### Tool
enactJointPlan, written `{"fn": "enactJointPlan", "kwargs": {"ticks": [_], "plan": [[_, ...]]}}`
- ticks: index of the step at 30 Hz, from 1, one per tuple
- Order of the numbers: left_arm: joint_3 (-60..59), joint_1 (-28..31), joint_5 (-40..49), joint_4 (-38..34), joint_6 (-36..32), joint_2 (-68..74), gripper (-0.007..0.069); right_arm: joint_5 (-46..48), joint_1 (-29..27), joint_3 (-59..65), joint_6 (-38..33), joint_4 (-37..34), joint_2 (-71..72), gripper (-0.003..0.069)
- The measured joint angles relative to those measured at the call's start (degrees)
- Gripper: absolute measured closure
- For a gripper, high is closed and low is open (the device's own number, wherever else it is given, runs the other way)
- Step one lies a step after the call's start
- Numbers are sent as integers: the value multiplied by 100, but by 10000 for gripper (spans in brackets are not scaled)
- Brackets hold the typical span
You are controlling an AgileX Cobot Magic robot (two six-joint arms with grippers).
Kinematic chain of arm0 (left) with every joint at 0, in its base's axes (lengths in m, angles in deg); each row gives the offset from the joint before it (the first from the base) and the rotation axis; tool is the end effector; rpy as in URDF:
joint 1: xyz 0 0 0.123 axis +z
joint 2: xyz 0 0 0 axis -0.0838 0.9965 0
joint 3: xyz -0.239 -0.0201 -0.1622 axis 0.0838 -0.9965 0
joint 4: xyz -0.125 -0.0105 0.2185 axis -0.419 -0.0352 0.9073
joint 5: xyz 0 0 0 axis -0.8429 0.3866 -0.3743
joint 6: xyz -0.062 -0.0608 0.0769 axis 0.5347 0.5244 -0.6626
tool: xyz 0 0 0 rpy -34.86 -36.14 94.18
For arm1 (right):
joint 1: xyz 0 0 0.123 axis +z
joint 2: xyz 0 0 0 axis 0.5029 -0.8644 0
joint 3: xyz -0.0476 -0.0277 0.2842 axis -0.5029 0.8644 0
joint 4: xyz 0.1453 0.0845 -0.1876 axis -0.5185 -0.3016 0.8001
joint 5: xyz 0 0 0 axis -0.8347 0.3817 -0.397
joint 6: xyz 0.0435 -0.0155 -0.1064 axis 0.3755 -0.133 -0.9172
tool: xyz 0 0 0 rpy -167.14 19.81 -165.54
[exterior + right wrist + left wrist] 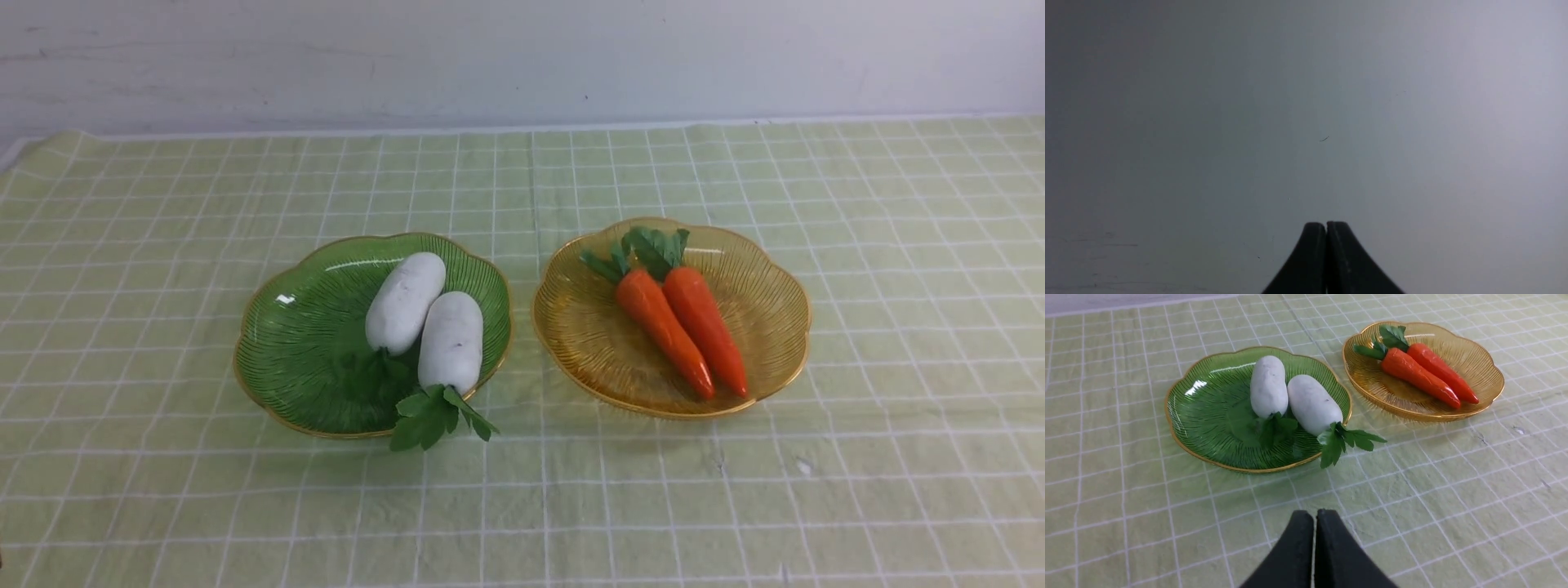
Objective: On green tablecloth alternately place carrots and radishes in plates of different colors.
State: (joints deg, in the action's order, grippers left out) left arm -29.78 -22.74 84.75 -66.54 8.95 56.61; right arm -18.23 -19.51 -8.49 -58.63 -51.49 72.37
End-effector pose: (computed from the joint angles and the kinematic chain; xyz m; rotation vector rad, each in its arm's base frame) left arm 0.0446 -0.0206 0.3262 0.2897 1.9752 -0.2876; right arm 0.0330 0.0095 0.3300 -0.0864 1.2443 0.2535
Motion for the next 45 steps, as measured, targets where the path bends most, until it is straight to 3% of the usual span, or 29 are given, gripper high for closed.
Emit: {"fn": "enactJointPlan", "kwargs": {"ticks": [2, 7, 15, 20, 45], "plan": [[-30, 0, -61, 0, 0, -5, 632, 0, 0, 0, 0, 0, 0, 673], [-694, 127, -1537, 185, -5, -215, 632, 0, 0, 0, 0, 0, 0, 673], [-3102, 1392, -3236, 272, -50, -1431, 632, 0, 0, 0, 24, 0, 0, 673], [-3970, 1557, -3167, 498, -50, -1546, 632, -2, 0, 0, 115, 0, 0, 673], [-3991, 1536, -3012, 570, -50, -1546, 632, -2, 0, 0, 131, 14, 0, 673]]}}
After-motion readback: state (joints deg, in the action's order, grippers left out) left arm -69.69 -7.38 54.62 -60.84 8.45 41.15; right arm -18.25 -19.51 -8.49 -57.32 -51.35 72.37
